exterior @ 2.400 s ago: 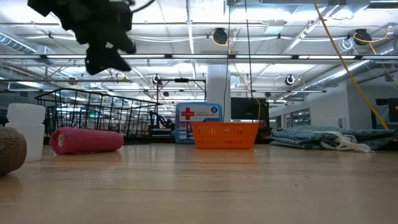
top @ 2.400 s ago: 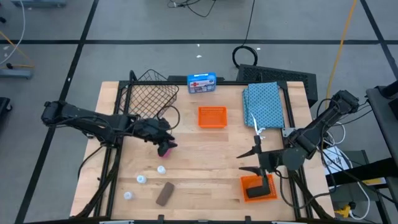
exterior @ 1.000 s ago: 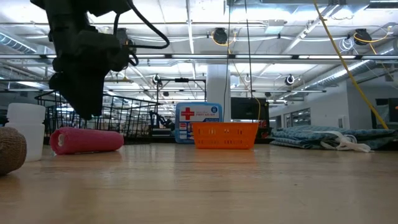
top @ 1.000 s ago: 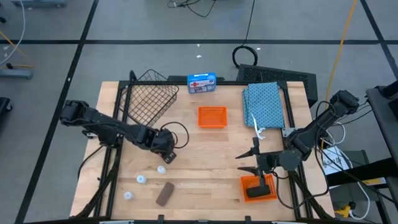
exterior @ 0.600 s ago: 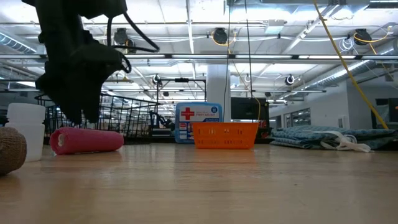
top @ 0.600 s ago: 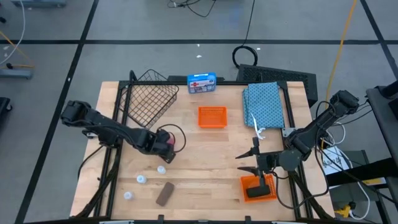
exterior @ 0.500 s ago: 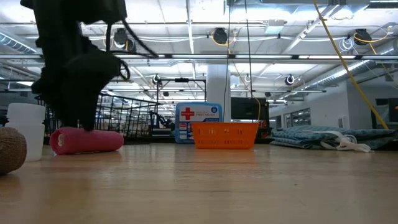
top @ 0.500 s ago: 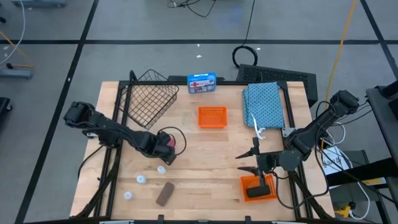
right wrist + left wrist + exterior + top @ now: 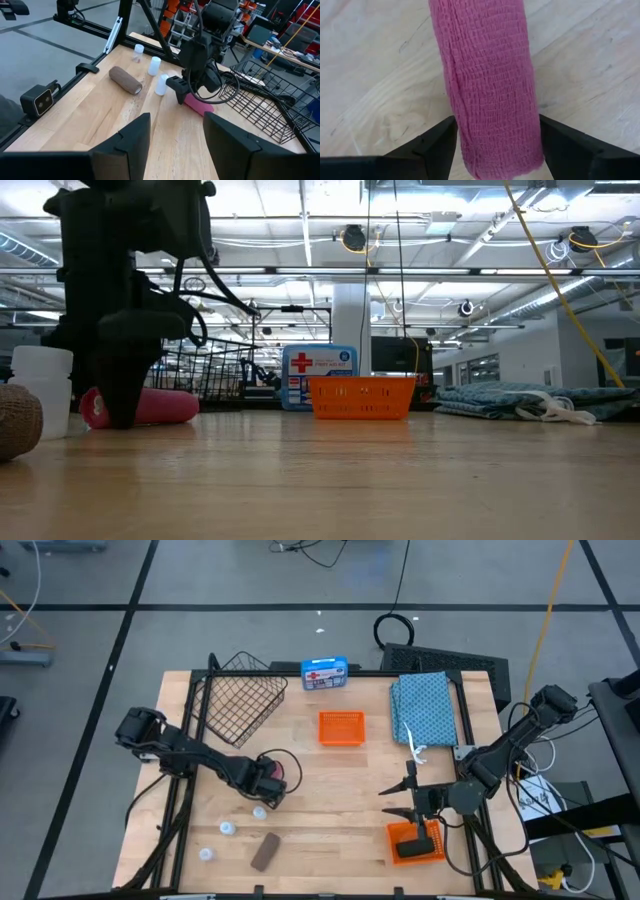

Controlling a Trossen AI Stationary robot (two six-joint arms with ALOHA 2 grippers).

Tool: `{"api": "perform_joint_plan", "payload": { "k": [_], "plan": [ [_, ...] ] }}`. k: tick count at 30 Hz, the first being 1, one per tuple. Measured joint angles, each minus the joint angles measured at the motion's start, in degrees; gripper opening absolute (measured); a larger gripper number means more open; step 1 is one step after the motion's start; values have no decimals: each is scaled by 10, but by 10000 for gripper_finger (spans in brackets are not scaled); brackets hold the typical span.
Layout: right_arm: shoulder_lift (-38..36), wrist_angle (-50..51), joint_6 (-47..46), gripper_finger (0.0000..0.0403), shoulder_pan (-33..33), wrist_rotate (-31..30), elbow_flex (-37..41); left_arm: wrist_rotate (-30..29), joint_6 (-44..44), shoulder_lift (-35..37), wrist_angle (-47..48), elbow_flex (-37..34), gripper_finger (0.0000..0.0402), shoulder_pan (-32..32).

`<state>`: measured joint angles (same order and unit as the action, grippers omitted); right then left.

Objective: Pick & place medical supplies in basket/bin
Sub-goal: Put the pink bandage into the bottom orange bin

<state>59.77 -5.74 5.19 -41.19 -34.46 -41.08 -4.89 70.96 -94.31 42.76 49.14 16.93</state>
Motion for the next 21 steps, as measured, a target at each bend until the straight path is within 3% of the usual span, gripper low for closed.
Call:
{"api": "perform_joint_plan", "payload": {
  "k": [3,12,21],
  "plan": [
    [0,0,0,171,0,0,0,-1,-2,3,1,-1,255,0],
    [0,0,-4,171,0,0,0,-6,-40,3,-25,-1,156,-3],
    [0,0,-7,171,0,0,0,21,-137,3,-34,41,125,-27]
  ]
}}
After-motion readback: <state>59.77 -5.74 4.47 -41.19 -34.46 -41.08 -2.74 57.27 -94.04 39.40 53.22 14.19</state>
